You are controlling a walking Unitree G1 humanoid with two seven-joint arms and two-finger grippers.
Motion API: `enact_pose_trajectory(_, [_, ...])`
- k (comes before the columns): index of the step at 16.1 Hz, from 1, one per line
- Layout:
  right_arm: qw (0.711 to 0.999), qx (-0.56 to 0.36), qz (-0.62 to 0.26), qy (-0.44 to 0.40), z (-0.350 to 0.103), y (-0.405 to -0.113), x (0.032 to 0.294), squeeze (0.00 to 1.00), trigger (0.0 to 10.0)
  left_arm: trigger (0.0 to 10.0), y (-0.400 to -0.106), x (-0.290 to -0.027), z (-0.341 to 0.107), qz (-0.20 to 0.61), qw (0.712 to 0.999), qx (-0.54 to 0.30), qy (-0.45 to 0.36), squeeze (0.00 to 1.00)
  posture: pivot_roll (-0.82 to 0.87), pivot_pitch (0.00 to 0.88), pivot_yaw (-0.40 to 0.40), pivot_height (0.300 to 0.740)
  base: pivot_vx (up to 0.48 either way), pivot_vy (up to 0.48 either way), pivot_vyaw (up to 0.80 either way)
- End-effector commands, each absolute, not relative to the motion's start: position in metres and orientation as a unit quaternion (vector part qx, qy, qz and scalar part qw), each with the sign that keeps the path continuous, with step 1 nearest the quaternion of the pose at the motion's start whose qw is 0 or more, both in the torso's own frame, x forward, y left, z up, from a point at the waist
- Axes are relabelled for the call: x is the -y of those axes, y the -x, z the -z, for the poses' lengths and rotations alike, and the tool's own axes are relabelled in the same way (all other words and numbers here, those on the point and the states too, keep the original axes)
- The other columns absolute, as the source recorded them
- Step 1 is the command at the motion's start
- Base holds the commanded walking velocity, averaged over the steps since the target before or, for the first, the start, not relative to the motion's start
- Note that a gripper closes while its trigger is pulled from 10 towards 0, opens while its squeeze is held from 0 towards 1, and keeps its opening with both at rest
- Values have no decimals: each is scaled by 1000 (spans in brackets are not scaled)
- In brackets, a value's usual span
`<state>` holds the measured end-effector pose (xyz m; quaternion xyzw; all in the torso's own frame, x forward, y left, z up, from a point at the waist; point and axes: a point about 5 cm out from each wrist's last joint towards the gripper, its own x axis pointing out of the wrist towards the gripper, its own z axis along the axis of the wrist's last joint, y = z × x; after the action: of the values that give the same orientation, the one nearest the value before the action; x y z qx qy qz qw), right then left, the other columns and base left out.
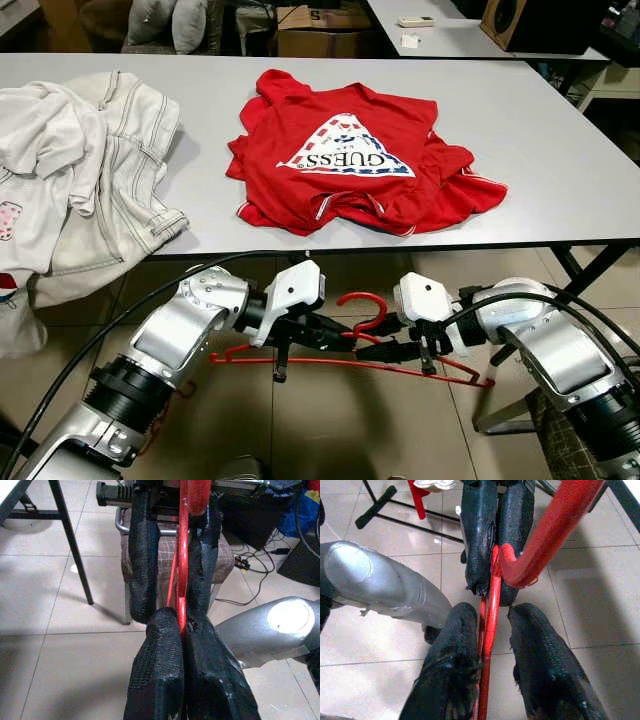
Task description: Hang hanger
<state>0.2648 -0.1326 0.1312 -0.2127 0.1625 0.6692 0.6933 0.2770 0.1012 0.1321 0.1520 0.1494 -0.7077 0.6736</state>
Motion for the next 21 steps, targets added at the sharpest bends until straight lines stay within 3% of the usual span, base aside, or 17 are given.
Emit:
enact_pose_trajectory(1, [690, -161, -673, 212, -133, -264, 133, 0, 0, 0, -275, -103, -135, 711, 672, -143, -150, 0, -38, 97, -13, 740, 0, 0, 0])
enact_pose_trajectory(12, [691, -153, -674, 213, -135, -262, 131, 0, 0, 0, -275, -103, -133, 713, 668, -155, -146, 0, -40, 84, -6, 740, 0, 0, 0])
enact_pose_trajectory(13, [692, -152, -673, 212, -136, -262, 131, 0, 0, 4627, -277, -102, -135, 708, 676, -151, -137, 0, -41, 76, -3, 740, 0, 0, 0])
enact_pose_trajectory(14, [693, -150, -672, 212, -136, -262, 131, 0, 0, 10000, -276, -102, -139, 716, 673, -158, -98, 1000, -42, 72, -1, 740, 0, 0, 0])
enact_pose_trajectory(18, [693, -149, -672, 212, -137, -262, 132, 0, 0, 10000, -277, -103, -149, 726, 670, -138, -74, 1000, -42, 70, -1, 740, 0, 0, 0])
enact_pose_trajectory(19, [692, -150, -672, 215, -137, -262, 133, 0, 0, 10000, -280, -104, -157, 724, 676, -118, -62, 0, -44, 64, -4, 740, 0, 0, 0])
enact_pose_trajectory(21, [692, -155, -670, 219, -137, -262, 137, 0, 0, 10000, -281, -106, -166, 724, 680, -103, -48, 0, -45, 59, -10, 740, 0, 0, 0])
